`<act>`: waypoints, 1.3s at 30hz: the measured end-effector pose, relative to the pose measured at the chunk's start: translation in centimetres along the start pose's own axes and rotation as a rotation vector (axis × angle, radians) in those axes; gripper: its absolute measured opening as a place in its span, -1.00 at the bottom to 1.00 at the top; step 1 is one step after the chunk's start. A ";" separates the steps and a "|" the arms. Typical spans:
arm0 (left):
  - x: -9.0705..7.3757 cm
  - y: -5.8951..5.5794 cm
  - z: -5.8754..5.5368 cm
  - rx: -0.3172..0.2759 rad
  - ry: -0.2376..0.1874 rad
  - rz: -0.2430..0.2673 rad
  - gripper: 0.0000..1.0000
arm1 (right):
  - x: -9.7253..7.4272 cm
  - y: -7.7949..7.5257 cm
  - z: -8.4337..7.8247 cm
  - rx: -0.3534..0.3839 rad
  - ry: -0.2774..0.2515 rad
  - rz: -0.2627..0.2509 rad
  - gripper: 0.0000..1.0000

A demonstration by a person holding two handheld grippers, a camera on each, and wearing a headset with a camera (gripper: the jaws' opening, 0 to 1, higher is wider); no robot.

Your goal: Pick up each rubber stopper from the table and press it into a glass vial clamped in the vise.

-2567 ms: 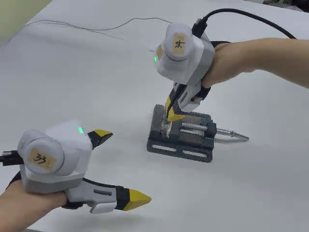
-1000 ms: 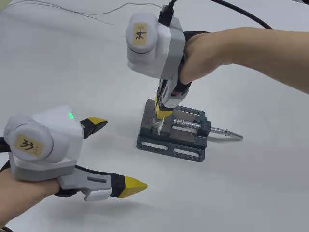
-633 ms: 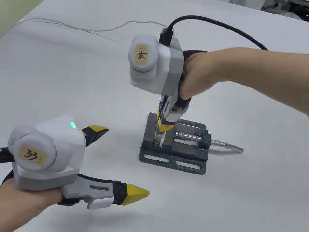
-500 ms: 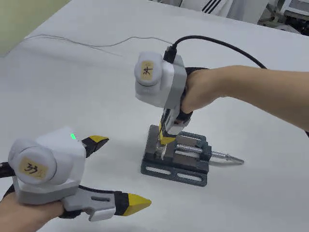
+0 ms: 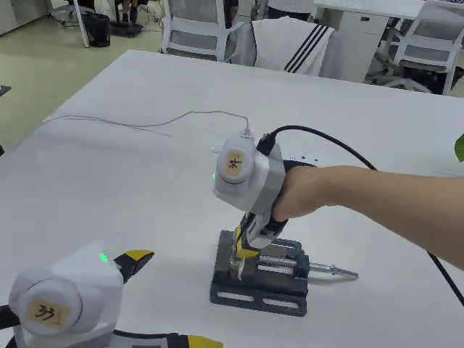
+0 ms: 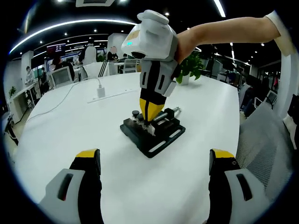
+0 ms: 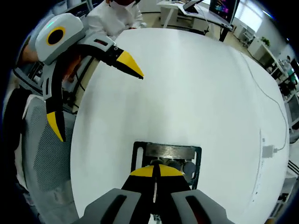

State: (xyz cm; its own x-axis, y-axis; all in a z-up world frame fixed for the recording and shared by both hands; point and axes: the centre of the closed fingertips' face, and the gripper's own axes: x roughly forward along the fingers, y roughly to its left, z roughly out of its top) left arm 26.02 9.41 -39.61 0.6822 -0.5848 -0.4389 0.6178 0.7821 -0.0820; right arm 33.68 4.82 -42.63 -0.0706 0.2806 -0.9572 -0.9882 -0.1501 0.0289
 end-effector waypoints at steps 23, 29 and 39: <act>0.2 -0.4 0.7 0.036 0.001 0.037 0.92 | -0.2 -0.4 -0.7 0.051 -0.209 -0.123 -1.00; 0.0 0.1 1.0 0.044 0.003 0.042 0.92 | -0.5 0.3 -2.1 0.050 -0.230 -0.140 -0.71; -0.6 0.1 0.0 0.042 0.014 0.045 0.92 | -1.6 2.7 -5.4 0.143 -0.319 -0.193 -0.23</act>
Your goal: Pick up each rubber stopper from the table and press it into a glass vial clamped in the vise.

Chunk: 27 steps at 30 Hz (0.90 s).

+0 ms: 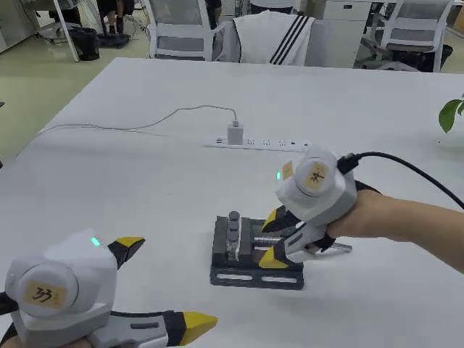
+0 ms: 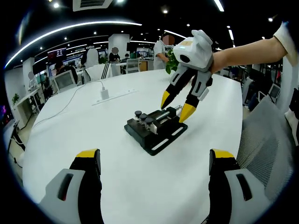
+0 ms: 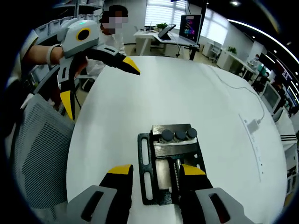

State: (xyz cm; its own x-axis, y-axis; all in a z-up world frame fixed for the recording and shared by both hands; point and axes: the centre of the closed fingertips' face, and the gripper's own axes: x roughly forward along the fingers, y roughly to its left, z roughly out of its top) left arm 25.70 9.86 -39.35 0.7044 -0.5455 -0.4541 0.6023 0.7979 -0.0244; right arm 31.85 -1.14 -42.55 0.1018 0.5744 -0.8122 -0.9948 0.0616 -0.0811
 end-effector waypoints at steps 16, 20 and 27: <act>-0.4 -0.1 -0.9 -0.004 0.010 0.000 0.92 | -4.2 1.1 -3.7 0.259 -0.203 -0.183 0.79; -0.5 -0.1 -1.0 -0.005 0.011 0.002 0.92 | -4.6 1.8 -4.4 0.297 -0.231 -0.203 0.96; -0.6 -0.2 -1.1 -0.007 0.015 0.011 0.97 | -4.8 3.4 -5.5 0.379 -0.273 -0.213 0.98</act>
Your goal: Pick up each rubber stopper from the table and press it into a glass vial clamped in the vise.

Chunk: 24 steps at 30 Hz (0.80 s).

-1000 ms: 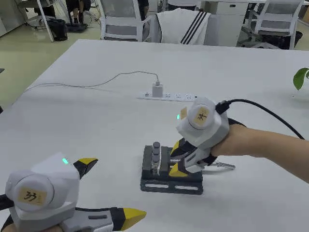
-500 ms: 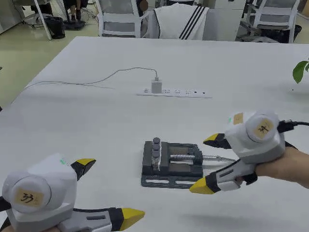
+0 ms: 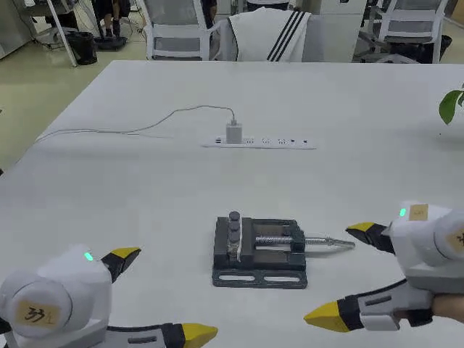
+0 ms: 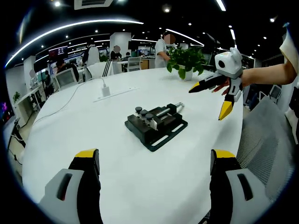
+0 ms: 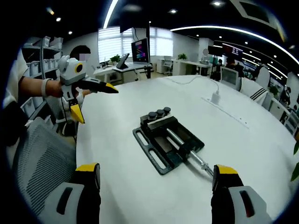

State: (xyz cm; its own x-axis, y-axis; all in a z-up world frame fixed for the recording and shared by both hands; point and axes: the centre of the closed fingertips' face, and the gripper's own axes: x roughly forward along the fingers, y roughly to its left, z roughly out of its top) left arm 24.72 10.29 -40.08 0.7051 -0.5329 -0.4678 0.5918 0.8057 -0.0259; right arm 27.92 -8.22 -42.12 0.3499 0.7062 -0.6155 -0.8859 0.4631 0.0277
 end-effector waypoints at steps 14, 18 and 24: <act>-0.4 -0.6 -0.1 -0.024 -0.002 -0.009 0.99 | -0.6 2.4 -0.7 0.165 -0.082 -0.046 0.98; -0.5 -0.4 -0.2 -0.002 0.007 -0.004 0.98 | -0.4 2.5 0.3 0.185 -0.116 -0.045 0.98; -0.7 0.7 0.0 -0.003 -0.011 0.023 0.98 | -0.8 1.4 0.8 0.160 -0.120 -0.057 0.98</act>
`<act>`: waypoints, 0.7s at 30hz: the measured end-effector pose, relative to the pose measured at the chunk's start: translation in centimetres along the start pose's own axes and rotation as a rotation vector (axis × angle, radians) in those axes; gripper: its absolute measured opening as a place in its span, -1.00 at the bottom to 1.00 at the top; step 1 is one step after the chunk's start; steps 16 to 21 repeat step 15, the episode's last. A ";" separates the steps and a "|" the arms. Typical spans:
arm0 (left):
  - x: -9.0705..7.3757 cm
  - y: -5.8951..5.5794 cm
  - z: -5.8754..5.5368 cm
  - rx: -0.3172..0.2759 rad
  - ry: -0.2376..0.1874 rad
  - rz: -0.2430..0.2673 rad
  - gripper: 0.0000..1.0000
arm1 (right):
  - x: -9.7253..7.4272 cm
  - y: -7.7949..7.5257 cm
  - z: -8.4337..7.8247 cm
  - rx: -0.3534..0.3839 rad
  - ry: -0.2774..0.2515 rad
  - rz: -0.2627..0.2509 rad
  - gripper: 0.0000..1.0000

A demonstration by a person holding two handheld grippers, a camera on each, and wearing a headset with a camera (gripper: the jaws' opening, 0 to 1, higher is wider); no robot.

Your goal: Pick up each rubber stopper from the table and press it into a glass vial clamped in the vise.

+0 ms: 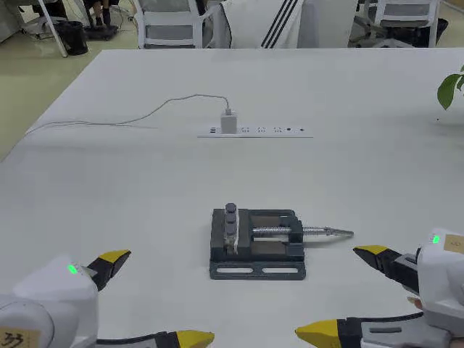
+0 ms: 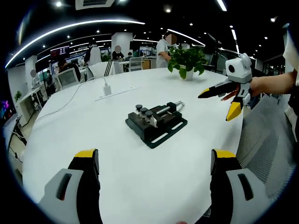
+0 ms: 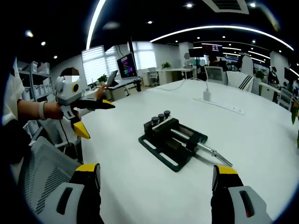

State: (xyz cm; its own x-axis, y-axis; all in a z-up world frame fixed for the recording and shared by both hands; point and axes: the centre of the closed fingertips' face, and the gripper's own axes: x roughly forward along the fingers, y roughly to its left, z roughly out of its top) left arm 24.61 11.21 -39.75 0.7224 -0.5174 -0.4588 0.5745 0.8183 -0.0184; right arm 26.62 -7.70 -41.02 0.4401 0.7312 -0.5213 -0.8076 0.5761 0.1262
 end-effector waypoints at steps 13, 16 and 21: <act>-0.5 0.6 0.7 0.009 -0.016 0.016 0.98 | -0.1 0.2 0.4 0.002 -0.014 -0.018 0.98; -0.5 0.9 0.6 0.007 -0.015 0.023 0.98 | 0.1 0.3 0.3 0.001 -0.013 -0.013 0.97; -0.5 0.9 0.6 0.007 -0.015 0.023 0.98 | 0.1 0.3 0.3 0.001 -0.013 -0.013 0.97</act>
